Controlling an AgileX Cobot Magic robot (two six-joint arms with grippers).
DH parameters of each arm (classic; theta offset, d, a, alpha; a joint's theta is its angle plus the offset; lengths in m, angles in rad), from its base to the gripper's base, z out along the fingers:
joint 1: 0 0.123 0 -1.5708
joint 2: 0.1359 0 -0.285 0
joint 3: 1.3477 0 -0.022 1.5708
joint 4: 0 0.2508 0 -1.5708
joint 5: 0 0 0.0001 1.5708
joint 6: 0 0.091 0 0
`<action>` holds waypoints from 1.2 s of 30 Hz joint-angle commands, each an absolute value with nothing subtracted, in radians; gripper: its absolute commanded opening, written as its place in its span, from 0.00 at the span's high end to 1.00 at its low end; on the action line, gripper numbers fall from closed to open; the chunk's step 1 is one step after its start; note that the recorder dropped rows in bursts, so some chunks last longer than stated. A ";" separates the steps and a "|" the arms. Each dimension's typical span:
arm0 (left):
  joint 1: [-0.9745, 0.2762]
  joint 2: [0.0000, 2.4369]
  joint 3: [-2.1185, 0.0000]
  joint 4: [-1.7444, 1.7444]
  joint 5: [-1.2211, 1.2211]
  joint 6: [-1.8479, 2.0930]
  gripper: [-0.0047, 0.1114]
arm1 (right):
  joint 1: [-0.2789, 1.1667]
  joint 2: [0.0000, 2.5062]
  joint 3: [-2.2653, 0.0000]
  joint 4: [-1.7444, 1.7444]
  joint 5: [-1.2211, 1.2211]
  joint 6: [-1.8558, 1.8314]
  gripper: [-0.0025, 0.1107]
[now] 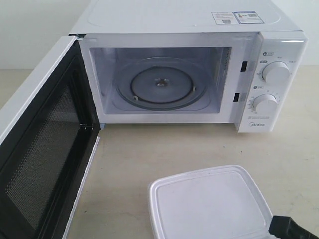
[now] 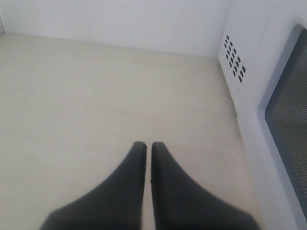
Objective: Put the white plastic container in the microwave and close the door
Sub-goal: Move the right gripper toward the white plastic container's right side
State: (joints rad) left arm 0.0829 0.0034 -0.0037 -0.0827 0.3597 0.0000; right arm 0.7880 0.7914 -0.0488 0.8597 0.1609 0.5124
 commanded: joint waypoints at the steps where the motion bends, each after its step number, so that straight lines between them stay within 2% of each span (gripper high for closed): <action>1: 0.080 0.000 0.000 -0.089 0.356 0.000 0.92 | 0.790 0.831 -0.046 0.858 0.099 0.521 0.98; 7: 0.080 0.000 0.000 -0.089 0.356 0.000 0.92 | 0.790 0.971 -0.046 0.868 0.075 0.526 0.98; 12: 0.080 0.000 0.000 -0.089 0.356 0.000 0.92 | 0.790 1.024 -0.080 0.874 -0.060 0.526 0.98; 15: 0.080 0.000 0.000 -0.089 0.356 0.000 0.92 | 0.788 1.046 -0.111 0.874 -0.189 0.526 0.98; 19: 0.080 0.000 0.000 -0.089 0.356 0.000 0.92 | 0.788 1.088 -0.122 0.909 -0.489 0.528 0.98; 21: 0.080 0.000 0.000 -0.089 0.356 0.000 0.92 | 0.788 1.092 -0.122 0.909 -0.546 0.522 0.98; 24: 0.080 0.000 0.000 -0.089 0.356 0.000 0.92 | 0.788 1.077 -0.122 0.857 -0.421 0.517 0.98; 31: 0.080 0.000 0.000 -0.089 0.356 0.000 0.92 | 0.788 1.026 -0.122 0.787 0.064 0.514 0.98; 33: 0.080 0.000 0.000 -0.089 0.356 0.000 0.92 | 0.788 1.004 -0.122 0.775 0.123 0.497 0.98; 36: 0.080 0.000 0.000 -0.089 0.356 0.000 0.92 | 0.788 1.002 -0.122 0.773 0.078 0.467 0.98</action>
